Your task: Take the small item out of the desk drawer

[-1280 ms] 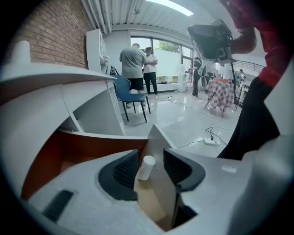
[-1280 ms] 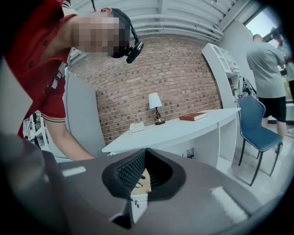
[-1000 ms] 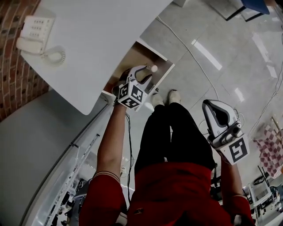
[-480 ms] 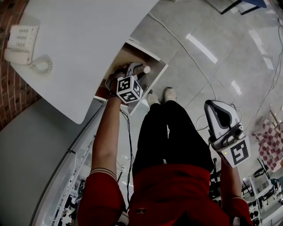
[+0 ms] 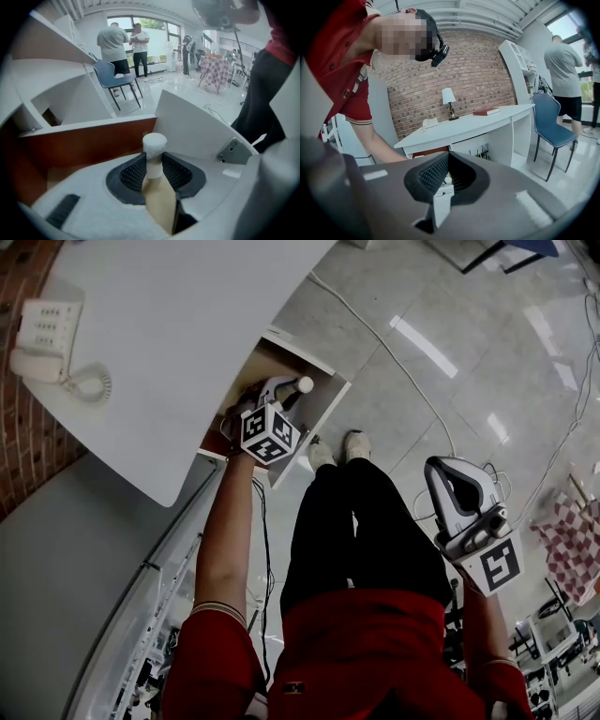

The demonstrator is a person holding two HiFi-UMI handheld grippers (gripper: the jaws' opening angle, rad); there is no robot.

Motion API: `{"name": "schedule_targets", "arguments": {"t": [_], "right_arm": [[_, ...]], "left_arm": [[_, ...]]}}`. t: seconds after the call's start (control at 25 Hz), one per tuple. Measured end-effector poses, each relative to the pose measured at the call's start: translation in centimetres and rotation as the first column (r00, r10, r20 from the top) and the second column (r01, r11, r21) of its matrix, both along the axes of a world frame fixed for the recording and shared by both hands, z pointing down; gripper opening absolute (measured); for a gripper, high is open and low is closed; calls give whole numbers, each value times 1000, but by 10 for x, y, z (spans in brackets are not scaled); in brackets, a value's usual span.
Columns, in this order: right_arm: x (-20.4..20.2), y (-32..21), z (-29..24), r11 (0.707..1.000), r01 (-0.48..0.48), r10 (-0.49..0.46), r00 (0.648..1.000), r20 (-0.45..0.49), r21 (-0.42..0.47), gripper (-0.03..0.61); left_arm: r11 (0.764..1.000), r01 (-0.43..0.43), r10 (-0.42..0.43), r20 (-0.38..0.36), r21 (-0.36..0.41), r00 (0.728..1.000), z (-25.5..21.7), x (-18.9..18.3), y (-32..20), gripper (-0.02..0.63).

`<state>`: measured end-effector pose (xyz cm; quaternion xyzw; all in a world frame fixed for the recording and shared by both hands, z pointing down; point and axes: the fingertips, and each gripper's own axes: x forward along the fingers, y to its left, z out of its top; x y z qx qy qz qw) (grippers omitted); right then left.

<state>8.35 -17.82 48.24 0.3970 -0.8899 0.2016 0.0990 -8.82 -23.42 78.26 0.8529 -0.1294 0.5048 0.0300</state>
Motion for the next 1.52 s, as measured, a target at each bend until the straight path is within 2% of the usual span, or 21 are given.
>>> {"name": "schedule_targets", "arguments": {"t": [0.16,0.36,0.44,0.56,0.76,0.92,1.04,1.12,1.28,1.4,1.52], "right_arm": [[-6,0,-12,1000,14,-14,1000,11,17,12],[-18,-5,-37,997,43,-44,999,18,62,12],[-21,-6,-48,995,49,-51,998,21,84,12],[-26,-6,-65,992,52,-56,998,32,115,12],[-36,5,-94,986,50,-62,995,73,156,12],[-45,19,-119,983,61,-79,991,103,174,12],[-45,30,-143,979,66,-92,988,125,194,12],[-43,34,-156,975,66,-96,986,136,212,12],[-39,48,-178,968,51,-90,985,150,247,12],[-42,50,-190,959,44,-93,982,164,279,12],[-47,56,-197,961,52,-104,978,180,273,12]], "left_arm": [[992,122,-120,-95,16,988,-41,0,-3,115],[979,200,-191,-165,41,968,-92,4,12,115],[970,241,-226,-224,41,948,-118,8,20,115],[948,316,-285,-346,35,894,-169,17,28,115],[908,416,-324,-537,55,779,-270,27,40,115],[886,456,-297,-652,83,697,-343,32,55,115],[864,500,-315,-709,61,631,-389,34,69,115],[858,508,-312,-718,67,622,-412,35,78,115],[860,501,-286,-724,95,628,-445,38,103,115],[848,518,-276,-740,112,613,-460,30,110,115],[840,535,-297,-743,96,600,-466,22,117,115]]}}
